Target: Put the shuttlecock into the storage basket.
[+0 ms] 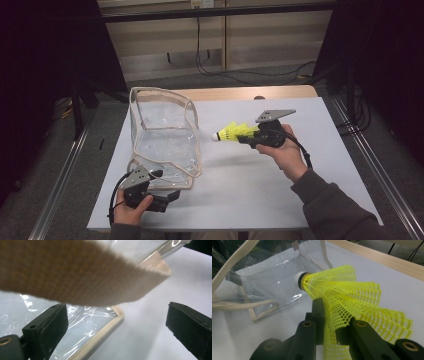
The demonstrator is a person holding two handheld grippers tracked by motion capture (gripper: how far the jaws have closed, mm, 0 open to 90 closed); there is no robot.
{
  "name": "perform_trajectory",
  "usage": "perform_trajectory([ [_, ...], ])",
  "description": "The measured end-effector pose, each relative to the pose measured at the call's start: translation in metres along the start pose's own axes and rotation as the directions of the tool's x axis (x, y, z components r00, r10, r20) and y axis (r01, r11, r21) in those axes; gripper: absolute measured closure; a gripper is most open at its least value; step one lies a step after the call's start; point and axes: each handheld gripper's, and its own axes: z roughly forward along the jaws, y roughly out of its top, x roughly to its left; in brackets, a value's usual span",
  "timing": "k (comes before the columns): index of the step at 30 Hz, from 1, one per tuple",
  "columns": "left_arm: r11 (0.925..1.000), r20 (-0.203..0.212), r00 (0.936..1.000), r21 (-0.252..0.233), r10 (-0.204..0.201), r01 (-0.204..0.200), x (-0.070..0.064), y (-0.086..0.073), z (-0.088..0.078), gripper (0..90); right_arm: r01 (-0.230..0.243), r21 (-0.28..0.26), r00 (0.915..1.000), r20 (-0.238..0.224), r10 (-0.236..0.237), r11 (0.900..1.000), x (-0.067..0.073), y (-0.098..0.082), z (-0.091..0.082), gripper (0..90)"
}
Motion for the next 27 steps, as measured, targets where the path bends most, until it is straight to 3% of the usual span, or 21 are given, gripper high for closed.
perform_trajectory([
  [27,1.0000,-0.008,0.9999,-0.007,-0.007,0.007,-0.001,-0.001,-0.002,4.1,0.018,0.002,0.9998,0.005,-0.018,1.000,-0.004,0.029,-0.015,79.8],
])
